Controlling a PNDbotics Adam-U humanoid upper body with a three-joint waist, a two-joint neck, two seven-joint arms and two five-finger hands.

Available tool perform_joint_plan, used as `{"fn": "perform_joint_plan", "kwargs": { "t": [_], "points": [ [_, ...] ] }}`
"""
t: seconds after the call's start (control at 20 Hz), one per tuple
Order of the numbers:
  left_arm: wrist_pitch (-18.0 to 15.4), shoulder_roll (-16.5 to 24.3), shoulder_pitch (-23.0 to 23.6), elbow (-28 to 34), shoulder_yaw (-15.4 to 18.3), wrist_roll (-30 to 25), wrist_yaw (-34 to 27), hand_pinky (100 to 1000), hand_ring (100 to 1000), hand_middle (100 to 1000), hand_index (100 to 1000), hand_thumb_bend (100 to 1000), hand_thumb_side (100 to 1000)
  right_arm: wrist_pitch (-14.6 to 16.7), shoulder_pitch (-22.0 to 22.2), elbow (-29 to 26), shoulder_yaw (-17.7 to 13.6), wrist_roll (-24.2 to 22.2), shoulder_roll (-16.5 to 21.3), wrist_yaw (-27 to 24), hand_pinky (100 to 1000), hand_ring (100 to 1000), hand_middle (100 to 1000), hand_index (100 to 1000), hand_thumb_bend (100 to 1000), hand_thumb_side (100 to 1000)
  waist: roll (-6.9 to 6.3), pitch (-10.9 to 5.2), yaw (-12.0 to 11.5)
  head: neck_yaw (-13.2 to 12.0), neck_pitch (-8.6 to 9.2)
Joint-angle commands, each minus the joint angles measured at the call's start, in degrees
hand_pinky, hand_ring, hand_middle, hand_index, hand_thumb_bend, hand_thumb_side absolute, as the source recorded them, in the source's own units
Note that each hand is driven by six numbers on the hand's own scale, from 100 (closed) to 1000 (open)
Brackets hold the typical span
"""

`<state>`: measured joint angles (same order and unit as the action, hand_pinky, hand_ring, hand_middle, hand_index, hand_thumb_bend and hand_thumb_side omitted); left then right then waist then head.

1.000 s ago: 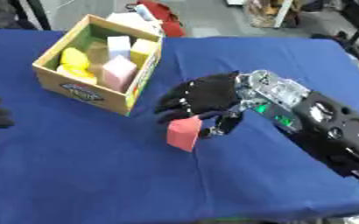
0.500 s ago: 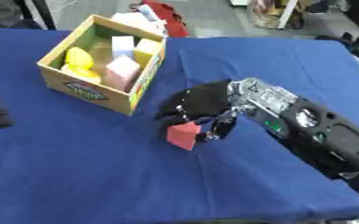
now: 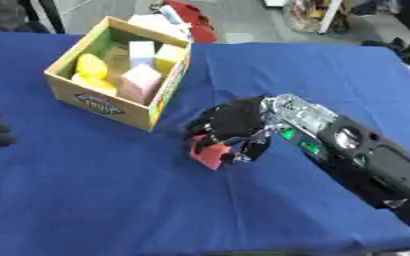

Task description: Pick up objects on the table and place them in the box.

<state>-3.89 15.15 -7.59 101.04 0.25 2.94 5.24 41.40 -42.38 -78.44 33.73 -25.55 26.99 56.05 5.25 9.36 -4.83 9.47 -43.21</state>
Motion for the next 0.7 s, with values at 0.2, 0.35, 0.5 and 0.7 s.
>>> {"fn": "perform_joint_plan", "kwargs": {
  "t": [0.2,0.35,0.5,0.7],
  "points": [
    [-0.1,0.7,-0.2,0.8,0.6,0.2,-0.1,685,574,575,769,100,726,5.5,-3.5,-1.4,-4.4,-11.5,2.3,-12.4,883,957,889,638,100,100,0.25,-1.14,0.2,-0.7,0.52],
    [-0.1,0.7,-0.2,0.8,0.6,0.2,-0.2,685,575,576,769,100,725,1.8,-7.5,-2.1,-6.4,-14.5,1.7,-18.7,883,960,893,637,100,100,0.19,-1.29,0.2,-0.9,0.61],
    [-0.1,0.6,-0.4,0.8,0.3,-0.1,-0.3,685,575,576,769,100,723,-1.5,-12.9,0.2,-8.7,-16.5,-1.0,-21.2,880,960,899,641,100,100,0.08,-1.34,-0.4,-0.8,0.95],
    [-0.1,0.6,-1.1,0.9,-0.1,-0.4,-0.4,685,575,576,769,100,720,-3.8,-18.7,7.5,-13.0,-15.2,-7.4,-17.3,867,949,900,652,100,100,-0.03,-1.02,-2.1,-0.2,1.62]
  ]
}}
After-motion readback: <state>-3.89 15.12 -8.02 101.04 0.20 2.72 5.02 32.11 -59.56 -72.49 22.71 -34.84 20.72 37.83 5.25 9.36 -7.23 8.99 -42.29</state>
